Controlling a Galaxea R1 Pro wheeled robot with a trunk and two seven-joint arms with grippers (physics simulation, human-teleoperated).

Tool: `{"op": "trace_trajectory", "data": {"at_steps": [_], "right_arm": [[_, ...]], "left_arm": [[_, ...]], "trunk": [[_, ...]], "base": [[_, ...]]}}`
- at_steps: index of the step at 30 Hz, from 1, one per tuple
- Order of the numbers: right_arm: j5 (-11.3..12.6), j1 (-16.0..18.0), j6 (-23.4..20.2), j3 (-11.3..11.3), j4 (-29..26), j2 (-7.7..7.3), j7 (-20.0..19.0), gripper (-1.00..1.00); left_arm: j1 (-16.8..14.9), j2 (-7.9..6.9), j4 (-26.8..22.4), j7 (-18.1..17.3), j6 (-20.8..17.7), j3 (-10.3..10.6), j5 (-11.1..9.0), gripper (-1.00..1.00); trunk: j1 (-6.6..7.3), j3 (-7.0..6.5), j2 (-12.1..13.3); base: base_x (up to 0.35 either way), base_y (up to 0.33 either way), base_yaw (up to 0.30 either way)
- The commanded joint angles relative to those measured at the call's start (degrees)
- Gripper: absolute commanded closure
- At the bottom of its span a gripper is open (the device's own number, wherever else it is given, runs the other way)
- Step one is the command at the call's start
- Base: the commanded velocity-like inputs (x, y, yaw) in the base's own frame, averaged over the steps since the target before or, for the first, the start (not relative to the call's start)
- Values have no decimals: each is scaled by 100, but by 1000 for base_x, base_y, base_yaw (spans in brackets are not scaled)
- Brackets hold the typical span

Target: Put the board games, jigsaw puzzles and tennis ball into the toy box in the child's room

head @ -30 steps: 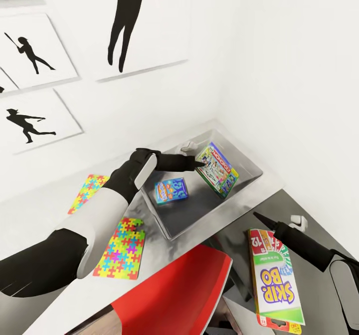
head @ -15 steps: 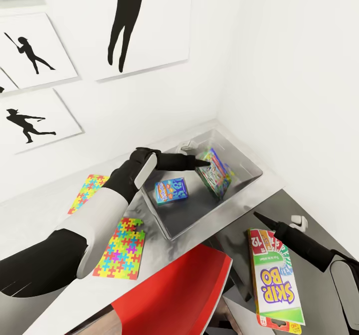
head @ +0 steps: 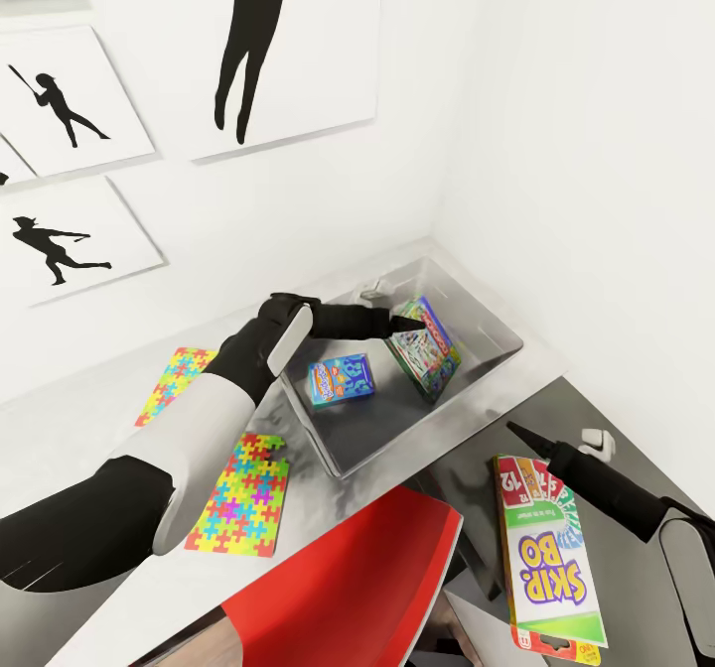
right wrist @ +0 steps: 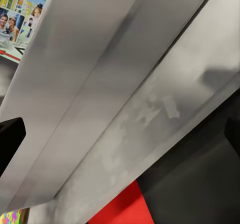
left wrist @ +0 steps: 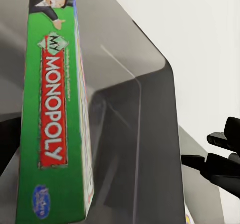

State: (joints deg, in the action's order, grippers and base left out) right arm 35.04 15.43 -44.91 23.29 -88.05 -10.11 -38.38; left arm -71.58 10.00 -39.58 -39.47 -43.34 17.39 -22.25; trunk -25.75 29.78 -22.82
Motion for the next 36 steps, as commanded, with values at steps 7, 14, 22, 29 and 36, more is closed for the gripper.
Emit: {"op": "trace_trajectory", "data": {"at_steps": [7, 14, 22, 29, 36], "right_arm": [[3, 4, -35, 8, -2, 0, -11, -100], [10, 4, -35, 28, -2, 0, -11, -100], [6, -2, -35, 77, 6, 0, -11, -100], [-2, -7, -35, 83, 7, 0, -70, -100], [-6, -13, -35, 94, 7, 0, -89, -100]], "left_arm": [[-5, 0, -340, -10, -76, 6, -27, -100], [-3, 0, -945, -25, -371, -57, -34, -100], [-4, 0, -1149, -26, -495, -166, -30, -100], [96, 0, -2031, -42, -1236, -831, -32, -100], [195, -335, -2449, -375, -1583, -957, -34, -100]], "trunk": [[-3, 8, -9], [-3, 8, -9], [-3, 8, -9], [-3, 8, -9], [-3, 8, -9]], "base": [[0, 0, 0], [0, 0, 0], [0, 0, 0], [0, 0, 0], [0, 0, 0]]}}
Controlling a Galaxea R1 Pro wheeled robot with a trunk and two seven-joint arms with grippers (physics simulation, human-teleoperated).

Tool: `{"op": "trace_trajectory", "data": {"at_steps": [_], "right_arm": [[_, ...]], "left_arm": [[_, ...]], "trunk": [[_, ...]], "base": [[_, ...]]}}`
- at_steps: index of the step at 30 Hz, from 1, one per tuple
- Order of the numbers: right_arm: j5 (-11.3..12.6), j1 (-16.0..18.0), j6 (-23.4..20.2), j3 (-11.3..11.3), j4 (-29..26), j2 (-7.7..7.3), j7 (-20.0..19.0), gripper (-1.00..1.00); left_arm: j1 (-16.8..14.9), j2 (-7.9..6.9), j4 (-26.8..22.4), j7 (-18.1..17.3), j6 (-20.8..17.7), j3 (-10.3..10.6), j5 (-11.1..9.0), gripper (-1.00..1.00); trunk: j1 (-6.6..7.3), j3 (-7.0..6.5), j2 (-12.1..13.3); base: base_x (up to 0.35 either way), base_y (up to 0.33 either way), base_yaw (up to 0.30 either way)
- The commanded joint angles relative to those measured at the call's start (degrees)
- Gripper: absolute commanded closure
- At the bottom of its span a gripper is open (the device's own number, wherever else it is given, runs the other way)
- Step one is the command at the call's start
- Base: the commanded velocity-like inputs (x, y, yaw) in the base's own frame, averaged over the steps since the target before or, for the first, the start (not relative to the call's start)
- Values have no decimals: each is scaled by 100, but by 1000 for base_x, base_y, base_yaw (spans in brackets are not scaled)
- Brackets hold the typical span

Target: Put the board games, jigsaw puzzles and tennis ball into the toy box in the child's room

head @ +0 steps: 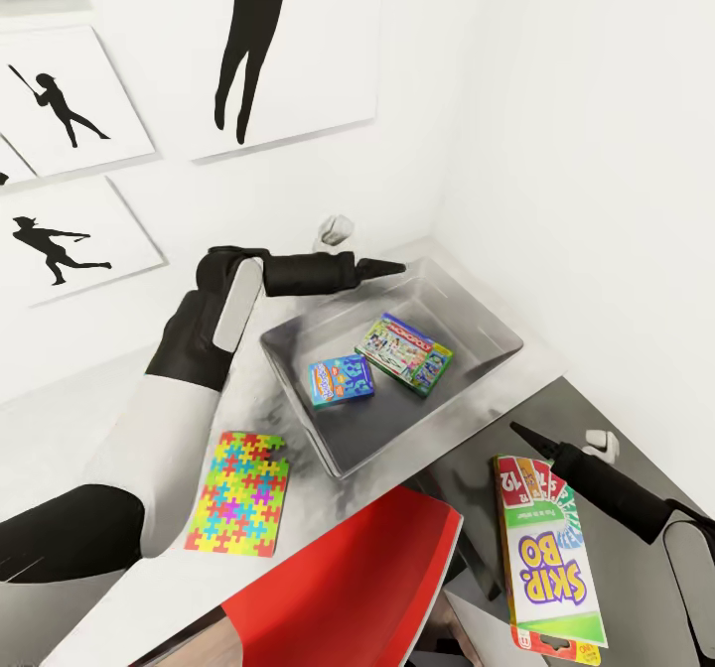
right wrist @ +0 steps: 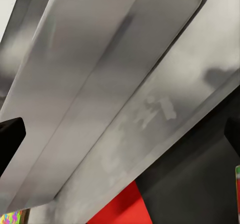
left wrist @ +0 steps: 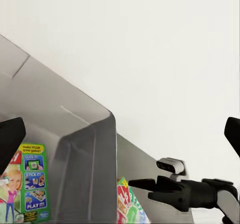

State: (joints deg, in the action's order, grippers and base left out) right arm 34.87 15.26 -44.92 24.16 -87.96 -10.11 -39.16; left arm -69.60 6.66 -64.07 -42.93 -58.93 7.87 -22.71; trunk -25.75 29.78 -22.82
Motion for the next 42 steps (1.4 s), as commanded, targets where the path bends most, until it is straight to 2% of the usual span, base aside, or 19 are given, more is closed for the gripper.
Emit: {"op": "trace_trajectory", "data": {"at_steps": [1, 5, 10, 15, 17, 22, 24, 25, 27, 29, 30, 31, 32, 33, 34, 35, 36, 40, 42], "right_arm": [[11, 4, -35, 7, -1, 0, -11, -100], [11, 3, -35, 9, -1, 0, -12, -100], [7, 3, -35, 9, -1, 0, -14, -100], [3, 3, -35, 9, -1, 0, -15, -100], [3, 3, -35, 9, -1, 0, -17, -100], [3, 3, -34, 13, -1, 0, -14, -100], [3, 3, -34, 27, -1, 0, -20, -100], [3, 3, -34, 40, -1, 0, -23, -100], [2, 3, -35, 61, -1, 0, -26, -100], [7, 3, -35, 95, -1, 0, -28, -100], [7, 2, -35, 113, -1, 0, -28, -100], [6, -3, -35, 122, -1, 0, -31, -100], [6, -19, -35, 135, -1, 0, -45, -100], [7, -28, -35, 140, -1, 0, -56, -100], [8, -42, -32, 147, -1, 0, -82, -100], [9, -47, -31, 151, -1, 0, -98, -100], [5, -54, -29, 157, -1, 0, -129, -100], [-2, -62, -27, 168, -1, 0, -178, -100], [-6, -64, -27, 195, -1, 0, -200, -100]], "left_arm": [[-2, -41, -5, -94, -32, -6, 13, -100], [21, -310, -22, -428, -59, -7, 13, -100], [55, -448, -27, -516, -67, -24, 11, -100], [106, -675, -40, -568, -78, -56, 2, -100], [146, -771, -42, -684, -81, -85, -31, -100], [238, -1080, -46, -1281, -83, -192, -223, -100], [270, -1288, -45, -1592, -83, -221, -273, -100], [291, -1455, -45, -1809, -83, -231, -295, -100], [311, -1639, -44, -2032, -83, -238, -316, -100], [374, -1937, -44, -2391, -83, -244, -353, -100], [452, -2139, -44, -2650, -83, -250, -393, -100], [498, -2240, -44, -2780, -83, -253, -417, -100], [596, -2439, -44, -3037, -82, -273, -470, -100], [649, -2537, -42, -3162, -80, -292, -496, -100], [759, -2727, -33, -3389, -76, -337, -538, -100], [818, -2817, -26, -3487, -72, -367, -553, -100], [952, -2985, -17, -3655, -60, -435, -574, -100], [1281, -3266, -7, -3908, -38, -621, -604, -100], [1581, -3471, 1, -4122, -27, -852, -612, -100]], "trunk": [[-3, 8, -9], [-3, 8, -9], [-3, 8, -9], [-3, 8, -9], [-3, 8, -9], [-3, 8, -9], [-3, 8, -9], [-3, 8, -9], [-3, 8, -9], [-3, 8, -9], [-3, 8, -9], [-3, 8, -9], [-3, 8, -9], [-3, 8, -9], [-3, 7, -9], [-3, 5, -9], [-3, 0, -9], [-3, -25, -9], [-3, -41, -9]], "base": [[0, 0, 0], [0, 0, 0], [0, 0, 0], [0, 0, 0], [0, 0, 0], [0, 0, 0], [0, 0, 0], [0, 0, 0], [0, 0, 0], [0, 0, 0], [0, 0, 0], [0, 0, 0], [0, 0, 0], [0, 0, 0], [0, 0, 0], [0, 0, 0], [0, 0, 0], [0, 0, 0], [0, 0, 0]]}}
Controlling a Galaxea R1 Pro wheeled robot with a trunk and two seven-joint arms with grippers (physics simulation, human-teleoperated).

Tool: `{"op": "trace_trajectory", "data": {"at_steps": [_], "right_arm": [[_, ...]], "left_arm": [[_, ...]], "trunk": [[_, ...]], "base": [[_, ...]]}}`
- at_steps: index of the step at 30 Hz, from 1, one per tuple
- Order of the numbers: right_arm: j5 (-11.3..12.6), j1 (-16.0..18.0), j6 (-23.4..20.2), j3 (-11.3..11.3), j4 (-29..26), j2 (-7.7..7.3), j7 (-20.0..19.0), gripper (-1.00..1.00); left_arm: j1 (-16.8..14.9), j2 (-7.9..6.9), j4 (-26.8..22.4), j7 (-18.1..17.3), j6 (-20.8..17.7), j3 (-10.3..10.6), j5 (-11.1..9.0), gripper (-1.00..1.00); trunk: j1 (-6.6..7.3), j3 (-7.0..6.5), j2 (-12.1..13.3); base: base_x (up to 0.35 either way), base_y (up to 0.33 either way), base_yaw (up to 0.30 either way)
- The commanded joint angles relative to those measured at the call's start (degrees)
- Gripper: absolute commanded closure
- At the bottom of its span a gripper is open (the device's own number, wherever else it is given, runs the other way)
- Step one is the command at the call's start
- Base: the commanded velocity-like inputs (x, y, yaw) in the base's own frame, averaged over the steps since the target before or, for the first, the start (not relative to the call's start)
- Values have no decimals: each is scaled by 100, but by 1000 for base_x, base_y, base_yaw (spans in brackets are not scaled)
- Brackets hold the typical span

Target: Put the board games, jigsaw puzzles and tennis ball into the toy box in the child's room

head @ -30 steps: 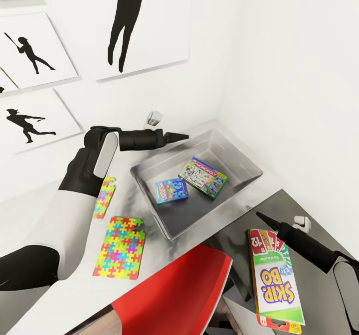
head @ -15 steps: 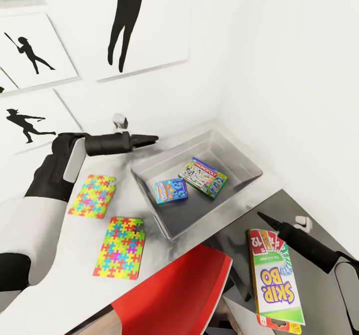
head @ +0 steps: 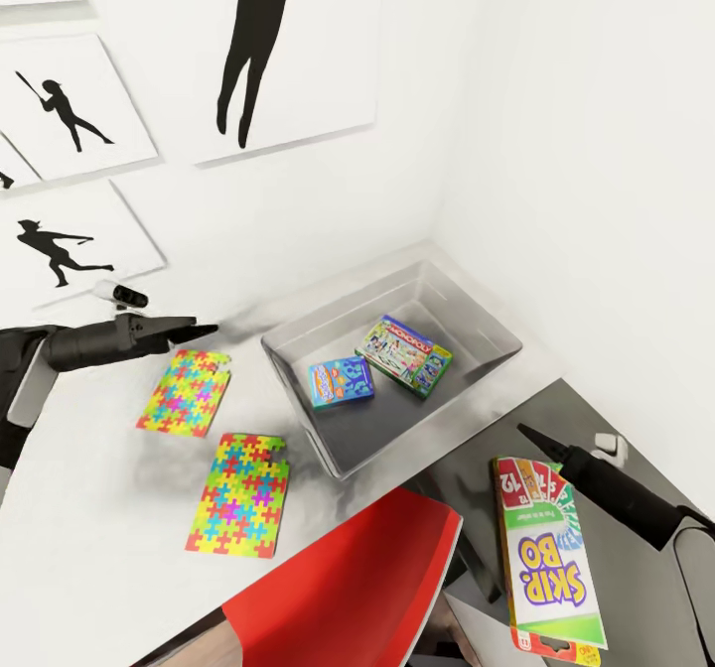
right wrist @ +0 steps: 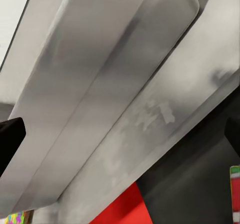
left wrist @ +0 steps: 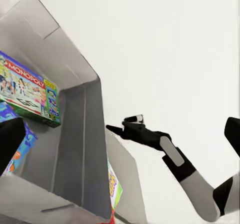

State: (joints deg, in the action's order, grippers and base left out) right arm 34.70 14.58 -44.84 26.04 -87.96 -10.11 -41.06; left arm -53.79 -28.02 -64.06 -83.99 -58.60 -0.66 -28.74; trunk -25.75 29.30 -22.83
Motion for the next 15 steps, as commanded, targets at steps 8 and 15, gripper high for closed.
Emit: {"op": "trace_trajectory", "data": {"at_steps": [8, 15], "right_arm": [[20, 2, -33, 52, -1, 1, -40, -100], [48, -4, -41, 54, -1, 0, -42, -100]], "left_arm": [[1475, -397, 29, -601, 50, -1412, 6, -100], [2312, -408, 42, -601, 230, -2142, 10, -100]], "trunk": [[-4, -63, -9], [-4, -127, -9]], "base": [[0, 0, 0], [0, 0, 0]]}}
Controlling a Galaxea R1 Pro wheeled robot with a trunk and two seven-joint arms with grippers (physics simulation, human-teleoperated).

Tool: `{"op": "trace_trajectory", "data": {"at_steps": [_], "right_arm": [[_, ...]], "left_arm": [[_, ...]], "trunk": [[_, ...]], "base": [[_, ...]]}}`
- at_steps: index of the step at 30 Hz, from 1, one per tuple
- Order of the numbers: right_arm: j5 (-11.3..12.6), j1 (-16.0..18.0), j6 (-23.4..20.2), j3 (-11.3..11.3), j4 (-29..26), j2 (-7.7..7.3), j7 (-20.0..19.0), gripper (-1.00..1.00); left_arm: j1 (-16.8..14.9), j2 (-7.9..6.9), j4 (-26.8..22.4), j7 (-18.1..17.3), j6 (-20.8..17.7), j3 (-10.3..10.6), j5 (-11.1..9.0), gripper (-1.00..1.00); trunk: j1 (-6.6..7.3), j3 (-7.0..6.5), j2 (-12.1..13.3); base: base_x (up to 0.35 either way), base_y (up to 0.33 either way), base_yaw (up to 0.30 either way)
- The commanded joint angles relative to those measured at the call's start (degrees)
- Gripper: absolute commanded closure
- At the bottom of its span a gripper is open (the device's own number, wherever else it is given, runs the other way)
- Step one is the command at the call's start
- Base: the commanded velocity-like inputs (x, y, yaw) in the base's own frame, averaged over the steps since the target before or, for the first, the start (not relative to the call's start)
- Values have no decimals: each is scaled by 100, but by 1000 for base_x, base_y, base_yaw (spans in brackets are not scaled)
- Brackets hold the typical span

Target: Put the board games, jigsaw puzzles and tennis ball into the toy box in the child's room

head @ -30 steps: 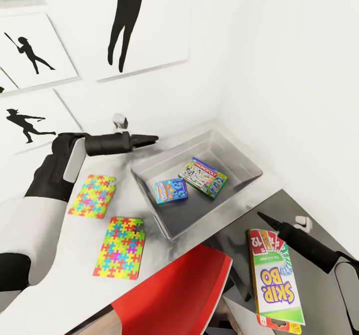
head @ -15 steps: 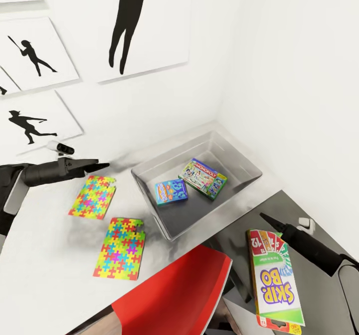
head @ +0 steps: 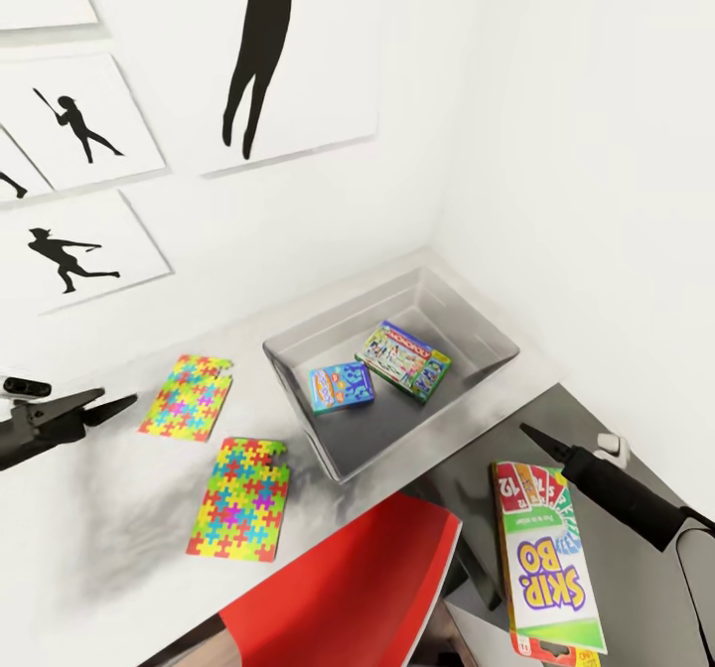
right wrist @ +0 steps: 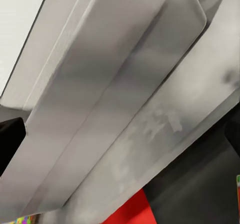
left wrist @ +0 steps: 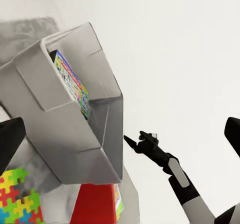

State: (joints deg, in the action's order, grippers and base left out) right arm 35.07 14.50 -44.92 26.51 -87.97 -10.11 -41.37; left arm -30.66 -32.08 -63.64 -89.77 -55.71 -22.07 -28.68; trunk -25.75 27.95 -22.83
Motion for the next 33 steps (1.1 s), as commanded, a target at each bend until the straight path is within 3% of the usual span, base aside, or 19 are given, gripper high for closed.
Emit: {"op": "trace_trajectory", "data": {"at_steps": [1, 10, 33], "right_arm": [[13, 5, -34, 7, -1, 3, -11, -100], [5, 1, -15, -3, -9, 49, -4, -100], [17, 2, -8, 3, -7, 52, -11, -100]], "left_arm": [[117, 3, 37, -23, 37, -52, 3, -100], [389, -8, 284, -23, 345, -245, -38, -100], [412, 34, 291, -23, 391, -254, -33, -100]], "trunk": [[-4, -2, -9], [-4, -84, -9], [-4, -295, -9]], "base": [[0, 0, 0], [0, 0, 0], [0, 0, 0]]}}
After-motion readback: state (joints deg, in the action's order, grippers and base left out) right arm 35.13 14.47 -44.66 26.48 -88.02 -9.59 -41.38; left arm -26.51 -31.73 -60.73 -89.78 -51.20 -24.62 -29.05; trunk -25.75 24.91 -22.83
